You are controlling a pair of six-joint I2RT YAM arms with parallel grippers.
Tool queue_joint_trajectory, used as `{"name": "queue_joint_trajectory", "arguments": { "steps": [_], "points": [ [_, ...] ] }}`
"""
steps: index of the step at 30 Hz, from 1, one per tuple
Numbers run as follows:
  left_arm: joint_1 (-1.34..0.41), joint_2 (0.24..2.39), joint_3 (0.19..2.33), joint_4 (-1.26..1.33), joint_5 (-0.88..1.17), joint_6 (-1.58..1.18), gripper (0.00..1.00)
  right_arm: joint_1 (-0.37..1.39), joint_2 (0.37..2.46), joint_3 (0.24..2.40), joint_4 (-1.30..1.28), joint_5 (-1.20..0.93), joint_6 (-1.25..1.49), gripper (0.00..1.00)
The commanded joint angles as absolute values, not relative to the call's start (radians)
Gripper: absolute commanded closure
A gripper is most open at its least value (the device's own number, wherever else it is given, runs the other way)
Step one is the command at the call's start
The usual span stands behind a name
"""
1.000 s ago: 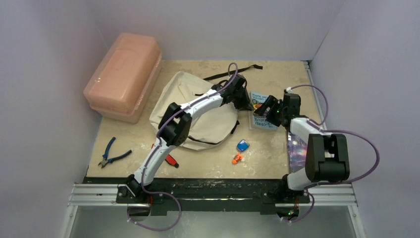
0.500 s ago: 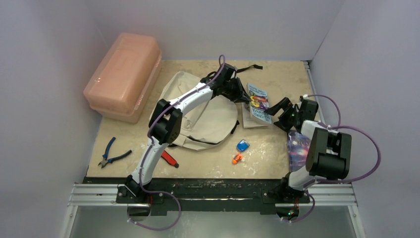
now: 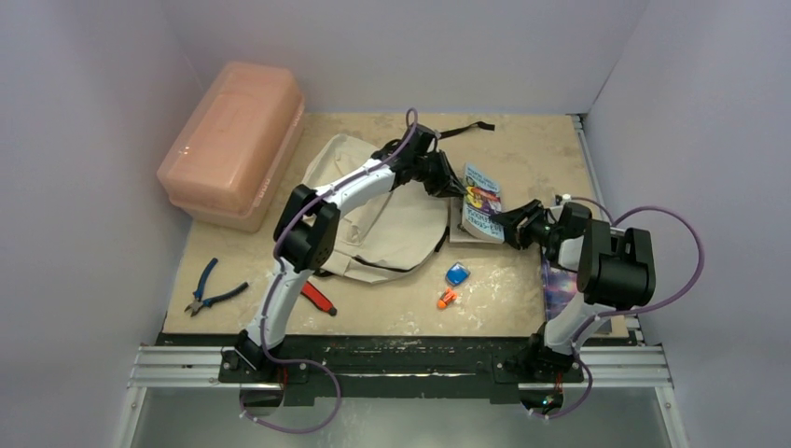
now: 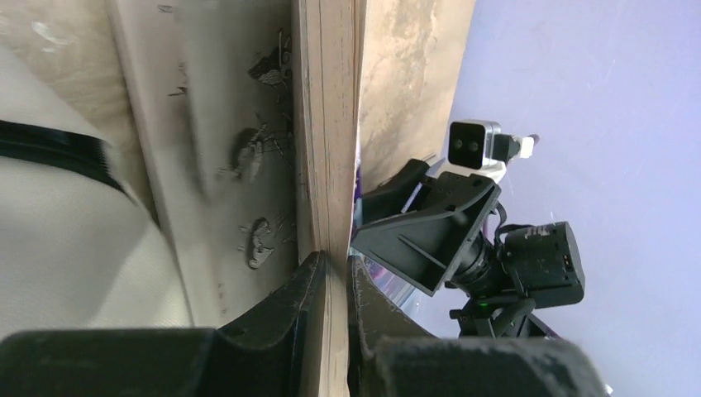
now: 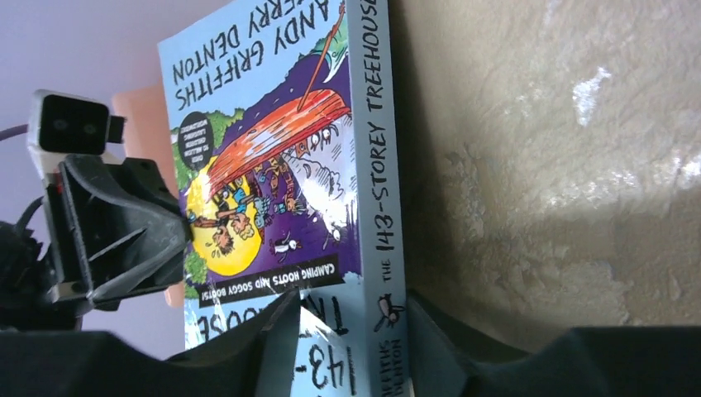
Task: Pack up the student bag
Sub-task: Pick up the book from the center of the board.
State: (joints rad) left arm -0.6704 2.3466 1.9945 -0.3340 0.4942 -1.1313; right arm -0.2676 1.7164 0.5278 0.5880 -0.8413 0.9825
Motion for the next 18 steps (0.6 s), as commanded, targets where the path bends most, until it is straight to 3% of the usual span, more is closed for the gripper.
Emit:
{"name": "queue_joint_trajectory", "arguments": {
  "steps": [1,3,4,6,8,15,18],
  "points": [
    [-0.673,2.244,1.961,-0.274,0.546,-1.149,1.00,-0.259,1.681,0.527,0.798,-0.919,1.099,0.56],
    [-0.670,2.235,1.953,-0.318,0.546,-1.135,1.00,-0.259,1.654,0.530,0.783,-0.902,1.094,0.69],
    [-0.668,2.230,1.953,-0.347,0.548,-1.120,0.92,-0.258,1.639,0.538,0.764,-0.894,1.083,0.76],
    [-0.666,2.203,1.945,-0.404,0.541,-1.078,0.64,-0.259,1.604,0.578,0.678,-0.874,1.030,0.90],
    [-0.665,2.148,1.911,-0.429,0.522,-1.031,0.46,-0.259,1.559,0.625,0.570,-0.845,0.965,1.00],
    [-0.630,1.867,1.731,-0.403,0.542,-0.881,0.07,-0.231,1.360,0.831,0.144,-0.666,0.687,1.00],
    [-0.603,1.699,1.610,-0.362,0.546,-0.849,0.04,-0.163,1.311,0.903,0.068,-0.632,0.613,1.00]
  ]
}}
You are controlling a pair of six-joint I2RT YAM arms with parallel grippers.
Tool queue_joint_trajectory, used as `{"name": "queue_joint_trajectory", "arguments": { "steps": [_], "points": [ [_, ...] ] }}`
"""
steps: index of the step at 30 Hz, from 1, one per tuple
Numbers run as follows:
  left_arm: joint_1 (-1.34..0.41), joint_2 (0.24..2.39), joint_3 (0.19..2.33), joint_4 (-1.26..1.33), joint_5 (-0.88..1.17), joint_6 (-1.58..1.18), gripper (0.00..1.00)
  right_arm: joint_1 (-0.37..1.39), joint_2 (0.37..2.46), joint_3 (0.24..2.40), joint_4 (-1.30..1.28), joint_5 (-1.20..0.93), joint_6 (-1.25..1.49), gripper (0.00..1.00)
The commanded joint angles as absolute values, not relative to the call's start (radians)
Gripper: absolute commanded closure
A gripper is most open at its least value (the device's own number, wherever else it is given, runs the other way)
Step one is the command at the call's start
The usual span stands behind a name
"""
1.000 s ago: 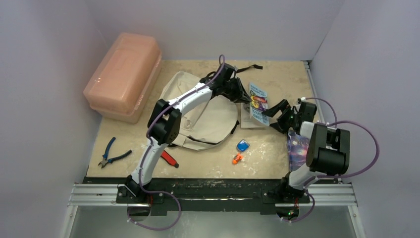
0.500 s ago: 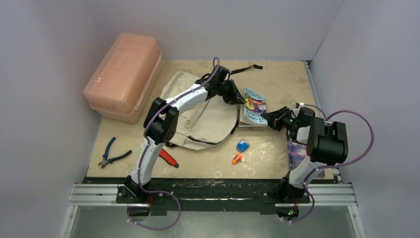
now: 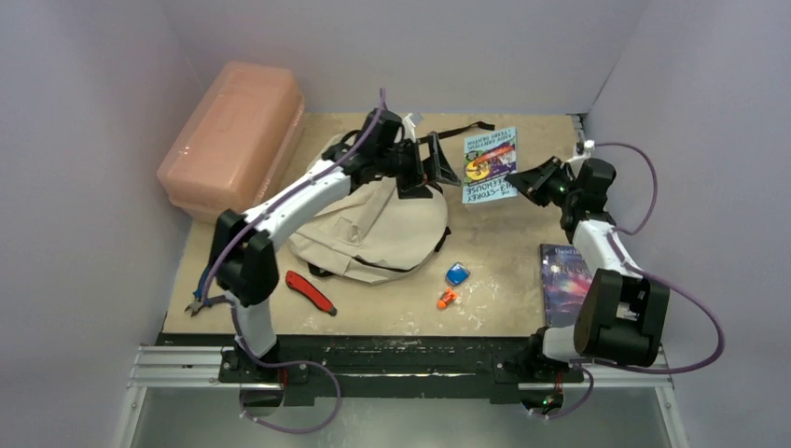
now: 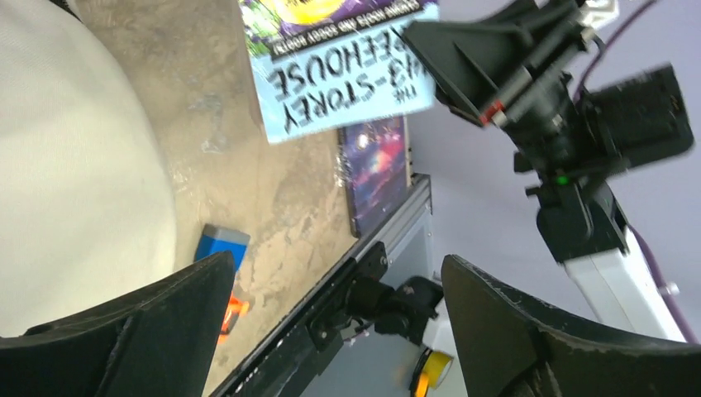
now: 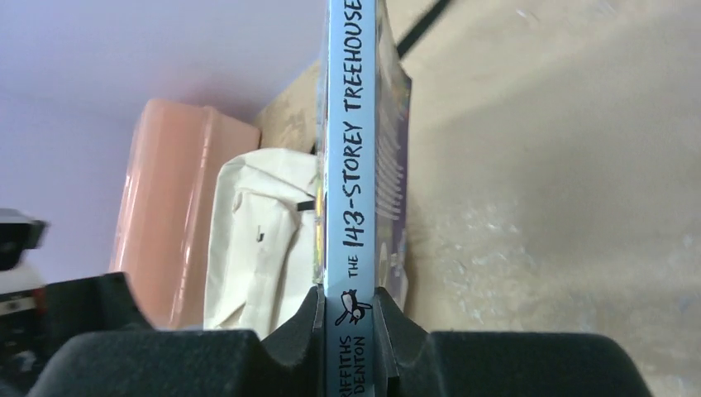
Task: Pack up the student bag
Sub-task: Pick up the book from the center of the board.
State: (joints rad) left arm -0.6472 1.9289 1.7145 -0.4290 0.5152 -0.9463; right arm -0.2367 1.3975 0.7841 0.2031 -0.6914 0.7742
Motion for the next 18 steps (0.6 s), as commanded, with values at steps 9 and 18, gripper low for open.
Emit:
{"name": "queue_joint_trajectory", "arguments": {
  "steps": [9,18],
  "points": [
    [-0.556,1.381,1.529,-0.480,0.493,-0.562,0.06,0.195,1.274,1.092,-0.068,-0.580,0.394,1.00],
    [-0.556,1.288,1.737,-0.903,0.305,-0.125,0.08,0.372,1.268,1.132,-0.094,-0.898,0.138,1.00]
  ]
}}
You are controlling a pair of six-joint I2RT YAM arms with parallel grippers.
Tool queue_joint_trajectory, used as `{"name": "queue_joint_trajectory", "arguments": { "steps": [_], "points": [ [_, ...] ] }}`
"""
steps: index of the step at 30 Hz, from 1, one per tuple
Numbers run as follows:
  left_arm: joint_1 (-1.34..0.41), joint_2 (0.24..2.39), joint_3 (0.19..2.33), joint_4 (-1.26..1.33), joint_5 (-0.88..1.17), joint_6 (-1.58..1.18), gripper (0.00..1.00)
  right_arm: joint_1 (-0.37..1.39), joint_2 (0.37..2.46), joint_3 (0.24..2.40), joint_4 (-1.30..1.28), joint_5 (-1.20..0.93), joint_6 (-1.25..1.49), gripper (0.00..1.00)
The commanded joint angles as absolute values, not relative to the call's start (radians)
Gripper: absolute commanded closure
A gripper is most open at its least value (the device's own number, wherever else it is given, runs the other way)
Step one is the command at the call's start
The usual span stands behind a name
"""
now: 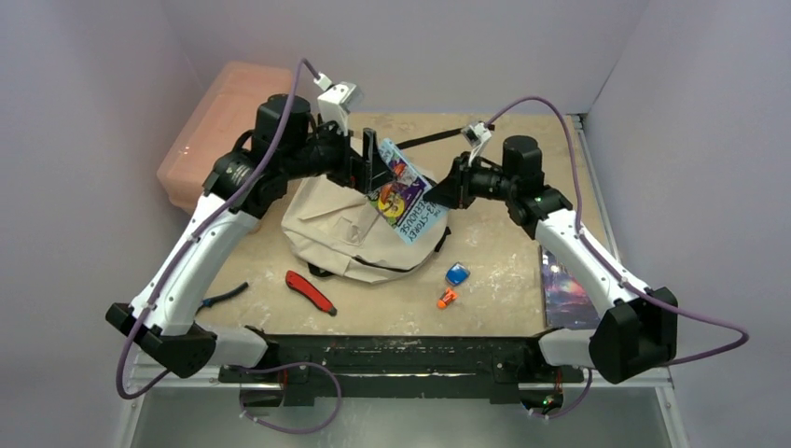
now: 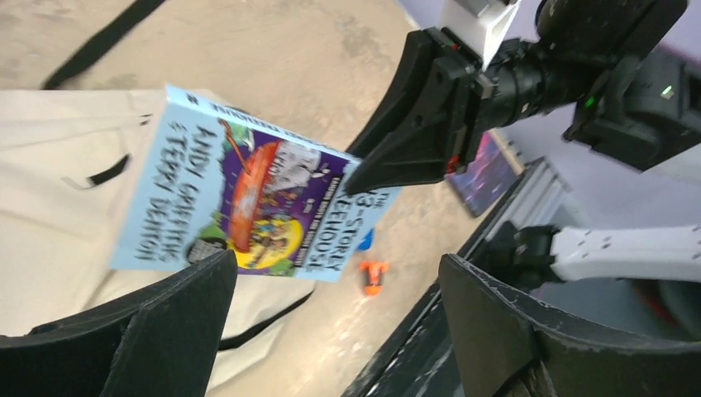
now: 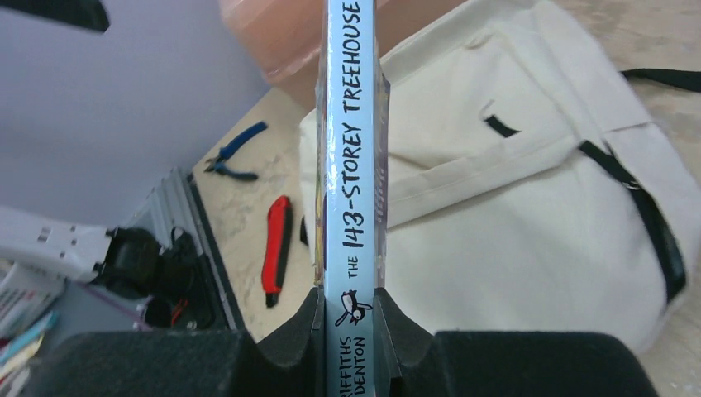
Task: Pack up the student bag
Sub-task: Pick up the book from the center of the board.
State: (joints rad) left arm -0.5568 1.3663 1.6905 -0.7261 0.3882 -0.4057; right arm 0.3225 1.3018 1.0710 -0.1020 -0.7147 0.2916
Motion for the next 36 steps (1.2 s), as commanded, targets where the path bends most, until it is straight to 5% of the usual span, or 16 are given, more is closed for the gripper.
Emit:
{"name": "queue_joint_trajectory", "arguments": {
  "steps": [1,11,23,27,32,36],
  "points": [
    [-0.556,1.268,1.726,-0.908,0.304,-0.081,0.07,0.386,1.271,1.127,-0.096,-0.932,0.124,1.00],
    [-0.555,1.249,1.686,-1.016,0.239,0.019,0.00,0.517,1.330,1.152,-0.213,-1.209,-0.096,1.00],
    [-0.388,1.185,1.528,-0.882,0.920,-0.256,0.00,0.508,1.460,1.334,-0.620,-1.532,-0.456,1.00],
    [-0.387,1.147,1.413,-0.787,1.004,-0.323,0.05,0.432,1.631,1.554,-1.321,-1.633,-1.105,1.00],
    [-0.388,1.095,1.333,-0.743,0.982,-0.363,0.14,0.409,1.692,1.589,-1.367,-1.632,-1.136,1.00],
    [-0.388,1.094,1.302,-0.732,0.913,-0.389,0.40,0.394,1.713,1.605,-1.368,-1.632,-1.104,1.00]
  ]
}}
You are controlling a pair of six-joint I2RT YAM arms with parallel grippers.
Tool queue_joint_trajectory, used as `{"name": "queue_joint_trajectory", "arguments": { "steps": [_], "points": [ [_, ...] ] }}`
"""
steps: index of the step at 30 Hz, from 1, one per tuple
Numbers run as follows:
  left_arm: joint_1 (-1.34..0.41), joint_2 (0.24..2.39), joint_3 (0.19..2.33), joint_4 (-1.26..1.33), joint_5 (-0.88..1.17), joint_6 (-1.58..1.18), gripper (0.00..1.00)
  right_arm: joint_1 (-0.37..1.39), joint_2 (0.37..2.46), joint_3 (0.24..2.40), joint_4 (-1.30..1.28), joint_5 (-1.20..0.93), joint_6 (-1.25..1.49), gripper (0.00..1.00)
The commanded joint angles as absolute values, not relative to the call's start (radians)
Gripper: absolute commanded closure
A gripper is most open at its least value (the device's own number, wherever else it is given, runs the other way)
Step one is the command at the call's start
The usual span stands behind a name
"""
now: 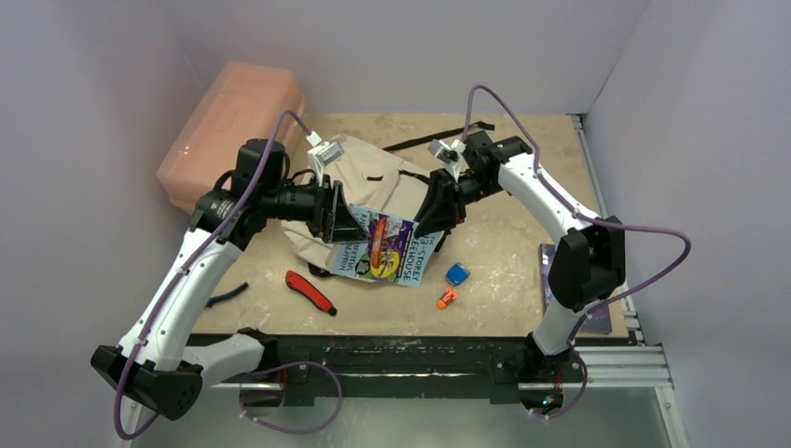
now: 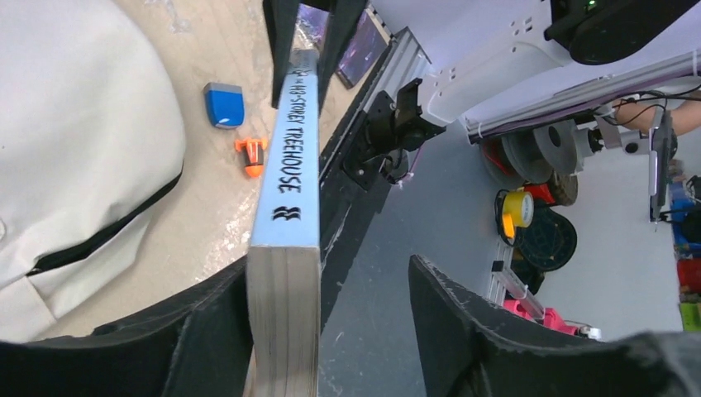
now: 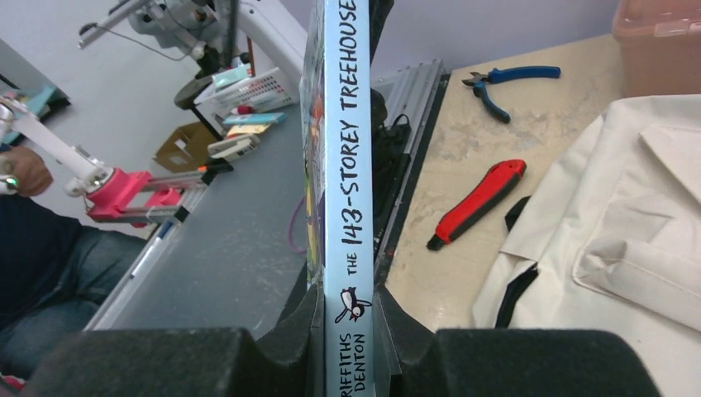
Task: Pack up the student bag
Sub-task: Pick up the book from the center of the board.
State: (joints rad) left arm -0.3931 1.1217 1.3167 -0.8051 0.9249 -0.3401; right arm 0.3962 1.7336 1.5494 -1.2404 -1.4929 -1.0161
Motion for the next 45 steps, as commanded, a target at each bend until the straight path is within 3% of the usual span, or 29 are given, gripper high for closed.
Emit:
{"name": "queue_joint_trajectory", "arguments": {
  "steps": [1,3,7,8,10,11,12,19,25,27,28,30,33,35,37,41,45],
  "points": [
    [-0.388,1.098,1.296,-0.734,0.879,-0.391,0.45,0.393,1.711,1.610,-1.367,-1.633,-1.098,1.00],
    [-0.388,1.117,1.290,-0.729,0.855,-0.394,0.54,0.391,1.710,1.627,-1.368,-1.632,-1.069,1.00],
    [-0.389,1.164,1.302,-0.702,0.860,-0.411,0.99,0.384,1.705,1.646,-1.367,-1.631,-1.030,1.00],
    [-0.390,1.162,1.306,-0.695,0.848,-0.410,1.00,0.379,1.708,1.650,-1.367,-1.631,-1.019,0.96],
    [-0.390,1.148,1.312,-0.679,0.803,-0.406,1.00,0.371,1.705,1.648,-1.367,-1.631,-1.011,0.75],
    [-0.390,1.136,1.313,-0.672,0.775,-0.397,1.00,0.366,1.698,1.643,-1.368,-1.630,-1.017,0.17],
    [-0.390,1.125,1.313,-0.659,0.746,-0.388,1.00,0.364,1.691,1.639,-1.367,-1.629,-1.019,0.03],
    [-0.406,1.062,1.287,-0.614,0.518,-0.379,1.00,0.361,1.708,1.703,-1.367,-1.604,-0.999,0.01],
    [-0.426,1.051,1.288,-0.611,0.371,-0.397,1.00,0.361,1.780,1.970,-1.350,-1.419,-0.805,0.01],
    [-0.426,1.056,1.289,-0.609,0.361,-0.400,1.00,0.377,1.698,1.944,-1.088,-1.197,-0.477,0.01],
    [-0.427,1.057,1.287,-0.606,0.360,-0.400,1.00,0.410,1.601,1.839,-0.816,-0.935,-0.254,0.01],
    [-0.428,1.058,1.286,-0.601,0.359,-0.398,1.00,0.458,1.376,1.669,-0.444,-0.547,-0.146,0.01],
    [-0.427,1.058,1.288,-0.602,0.363,-0.399,1.00,0.461,1.073,1.342,0.068,-0.303,0.028,0.01],
    [-0.427,1.052,1.290,-0.601,0.371,-0.399,1.00,0.460,0.962,1.186,0.268,-0.262,0.081,0.01],
    [-0.426,1.045,1.294,-0.600,0.377,-0.406,1.00,0.462,0.927,1.145,0.258,-0.225,0.103,0.01],
    [-0.423,1.039,1.303,-0.558,0.476,-0.440,1.00,0.460,1.032,1.231,-0.033,-0.156,0.261,0.01],
    [-0.402,1.040,1.293,-0.429,0.690,-0.495,1.00,0.426,1.121,1.277,-0.206,-0.404,0.343,0.01]
  ]
}}
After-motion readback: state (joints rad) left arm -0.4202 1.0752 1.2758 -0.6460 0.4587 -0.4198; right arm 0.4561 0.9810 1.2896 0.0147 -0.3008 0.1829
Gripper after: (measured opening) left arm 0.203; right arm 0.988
